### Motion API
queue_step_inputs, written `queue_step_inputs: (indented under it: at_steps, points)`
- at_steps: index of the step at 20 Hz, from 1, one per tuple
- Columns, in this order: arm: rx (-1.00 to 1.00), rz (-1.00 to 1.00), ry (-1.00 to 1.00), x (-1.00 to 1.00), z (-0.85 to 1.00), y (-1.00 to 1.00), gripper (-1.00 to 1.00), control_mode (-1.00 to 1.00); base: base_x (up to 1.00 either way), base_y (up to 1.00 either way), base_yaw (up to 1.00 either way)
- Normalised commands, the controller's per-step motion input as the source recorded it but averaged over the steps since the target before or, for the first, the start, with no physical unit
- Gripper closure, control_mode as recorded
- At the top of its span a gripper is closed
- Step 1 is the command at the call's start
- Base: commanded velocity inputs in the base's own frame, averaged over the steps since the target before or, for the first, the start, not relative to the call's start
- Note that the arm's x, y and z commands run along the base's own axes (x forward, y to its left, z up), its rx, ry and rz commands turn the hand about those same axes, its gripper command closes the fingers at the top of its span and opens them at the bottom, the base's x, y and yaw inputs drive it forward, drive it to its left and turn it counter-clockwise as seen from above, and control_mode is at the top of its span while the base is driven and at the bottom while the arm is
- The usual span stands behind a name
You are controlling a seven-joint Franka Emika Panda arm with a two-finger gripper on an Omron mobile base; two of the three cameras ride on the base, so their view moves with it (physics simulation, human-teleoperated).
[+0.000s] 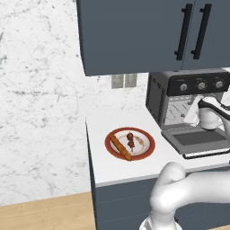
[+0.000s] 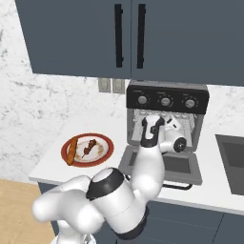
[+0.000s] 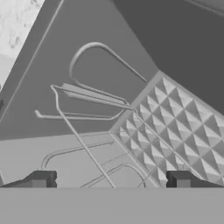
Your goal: Pick up the kebab skewer and baguette bread, and place them inside the toaster oven. Close the toaster oven door and start by setting the timer.
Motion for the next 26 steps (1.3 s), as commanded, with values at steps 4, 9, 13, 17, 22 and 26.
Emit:
queue_step_inputs:
  at_steps: [4,9,13,17,22,26]
  points:
    - [0.00,-0.06,0.00,0.36,-0.07,-0.08,-1.00,-1.00,0.00,0.00,0.00]
    - [0.00,-0.06,0.00,0.29,-0.21,-0.07,-1.00,-1.00,0.00,0.00,0.00]
    - [0.00,-0.05,0.00,0.32,-0.21,-0.08,-1.00,-1.00,0.00,0.00,0.00]
    - [0.00,-0.04,0.00,0.18,-0.07,-0.12,-1.00,-1.00,0.00,0.00,0.00]
    - [0.00,-0.03,0.00,0.00,-0.01,-0.10,1.00,-1.00,0.00,0.00,0.00]
    - [0.00,-0.03,0.00,0.00,0.00,-0.20,1.00,-1.00,0.00,0.00,0.00]
